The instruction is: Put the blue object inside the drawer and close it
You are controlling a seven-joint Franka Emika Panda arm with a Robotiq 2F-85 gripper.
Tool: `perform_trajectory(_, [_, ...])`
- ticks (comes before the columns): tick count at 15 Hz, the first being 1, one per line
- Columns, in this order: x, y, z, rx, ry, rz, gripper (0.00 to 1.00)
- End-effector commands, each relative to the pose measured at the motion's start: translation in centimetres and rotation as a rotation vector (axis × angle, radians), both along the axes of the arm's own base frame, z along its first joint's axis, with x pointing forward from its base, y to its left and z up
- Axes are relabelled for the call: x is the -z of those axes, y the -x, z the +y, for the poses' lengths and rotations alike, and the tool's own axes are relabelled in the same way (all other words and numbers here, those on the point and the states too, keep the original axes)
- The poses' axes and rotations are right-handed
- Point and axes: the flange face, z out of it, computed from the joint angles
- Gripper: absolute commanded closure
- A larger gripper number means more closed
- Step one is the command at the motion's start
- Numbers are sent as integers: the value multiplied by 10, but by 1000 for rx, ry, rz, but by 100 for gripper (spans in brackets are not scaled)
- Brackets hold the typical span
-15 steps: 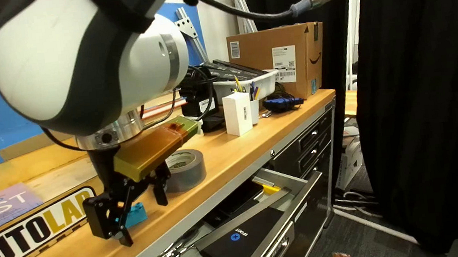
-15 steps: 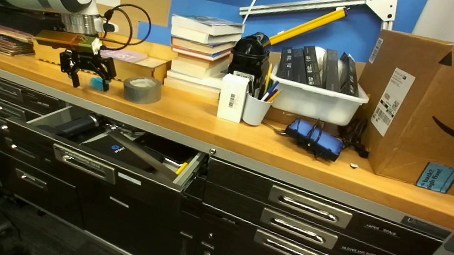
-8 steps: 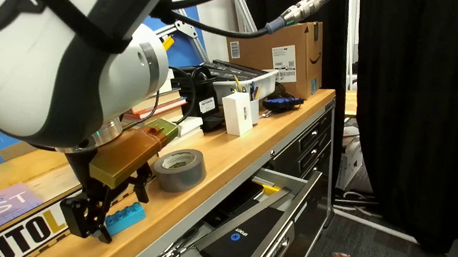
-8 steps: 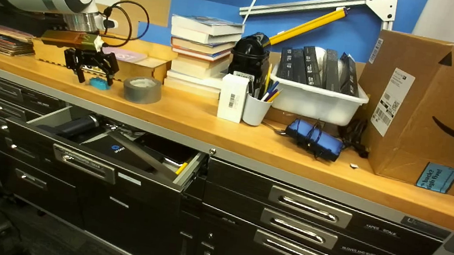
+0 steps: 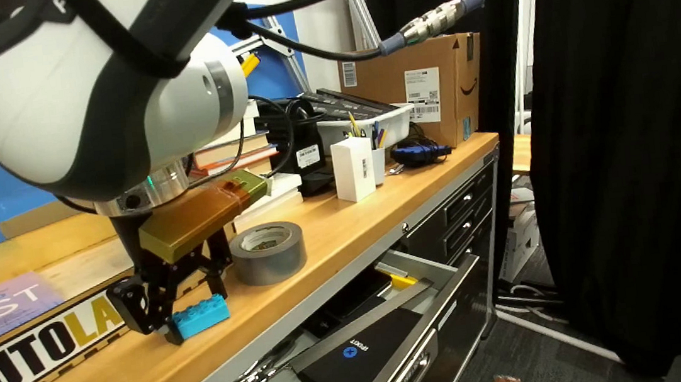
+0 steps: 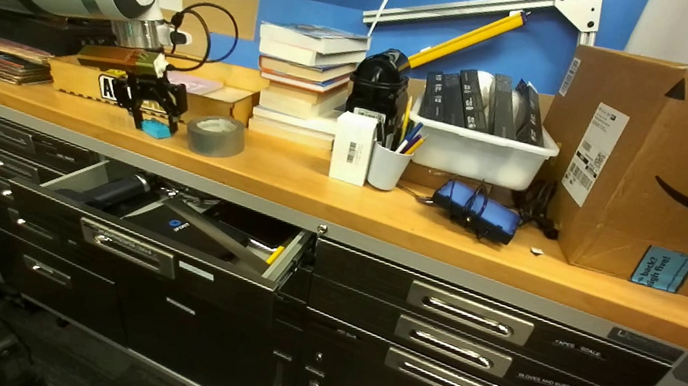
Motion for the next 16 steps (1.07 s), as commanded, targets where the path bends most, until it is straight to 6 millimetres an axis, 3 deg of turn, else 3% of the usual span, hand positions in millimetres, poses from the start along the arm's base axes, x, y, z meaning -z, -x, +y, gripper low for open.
perform_trajectory(1, [-21, 11, -31, 83, 21, 98, 47])
perform_trajectory(5, [-28, 37, -101, 224, 4, 189, 47])
perform_trajectory(8, [-23, 45, -164, 316, -67, 215, 47])
perform_trajectory(12, [8, 43, -239, 326, -108, 279, 47])
perform_trajectory(16, [35, 44, -284, 295, -142, 369, 47])
